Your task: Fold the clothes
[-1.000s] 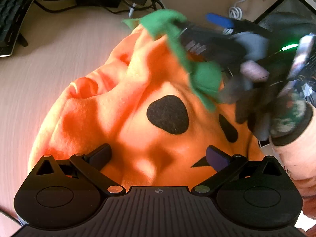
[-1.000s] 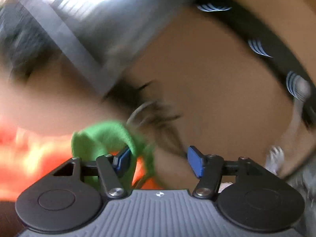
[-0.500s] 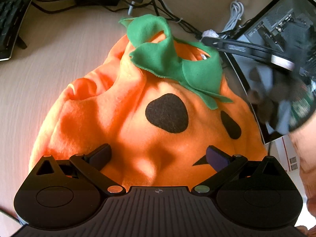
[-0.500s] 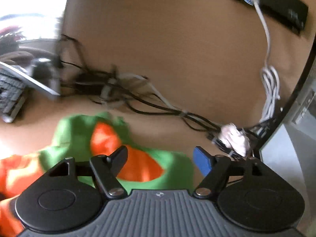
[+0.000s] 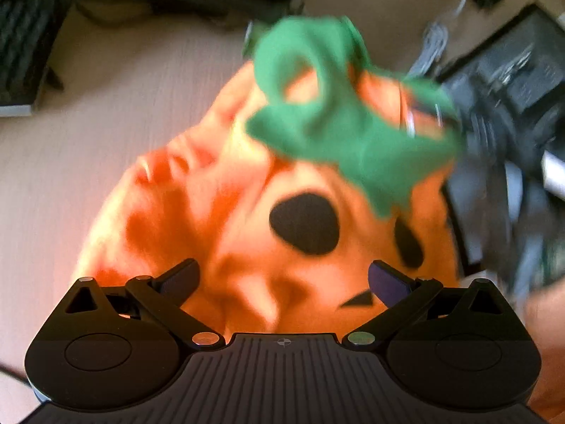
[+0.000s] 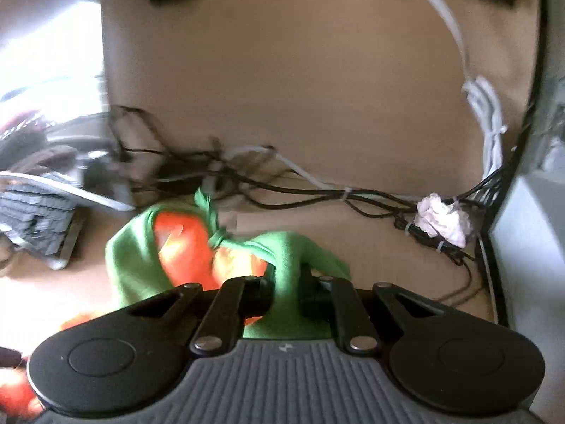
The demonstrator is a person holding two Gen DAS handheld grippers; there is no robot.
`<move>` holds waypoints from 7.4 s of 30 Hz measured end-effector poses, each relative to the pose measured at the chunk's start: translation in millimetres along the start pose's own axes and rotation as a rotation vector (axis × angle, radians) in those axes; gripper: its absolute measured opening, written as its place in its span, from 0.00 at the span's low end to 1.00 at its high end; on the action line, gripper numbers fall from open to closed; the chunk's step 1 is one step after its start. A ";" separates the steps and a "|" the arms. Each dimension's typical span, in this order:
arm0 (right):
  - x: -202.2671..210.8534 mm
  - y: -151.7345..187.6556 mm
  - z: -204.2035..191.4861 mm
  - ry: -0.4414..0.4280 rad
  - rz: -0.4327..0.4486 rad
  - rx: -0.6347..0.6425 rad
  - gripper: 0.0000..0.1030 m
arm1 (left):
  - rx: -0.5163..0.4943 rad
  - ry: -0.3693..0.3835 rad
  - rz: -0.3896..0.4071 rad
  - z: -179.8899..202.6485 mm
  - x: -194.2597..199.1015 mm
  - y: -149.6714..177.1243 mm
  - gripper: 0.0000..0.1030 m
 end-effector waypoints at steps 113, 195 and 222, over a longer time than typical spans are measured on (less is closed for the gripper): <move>55.3 9.0 -27.0 0.017 0.066 -0.053 0.26 | -0.181 0.076 -0.220 10.9 -15.7 40.0 1.00; 92.4 112.3 -120.6 0.067 -0.331 -0.010 0.39 | -0.161 0.257 -0.149 -9.9 65.5 24.0 1.00; 33.5 70.3 -73.0 0.055 -0.016 0.105 0.63 | 0.004 0.021 -0.034 -50.5 27.0 -14.0 1.00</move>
Point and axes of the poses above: each gripper's, at about its wrist camera, not at the fingertips, and x roughly against the way its jaws point, z to its right, y to its underside, the point moved 1 cm from there along -x, roughly the way its jaws point, and after that the axes turned 10 degrees about z, right-handed, at the moved point
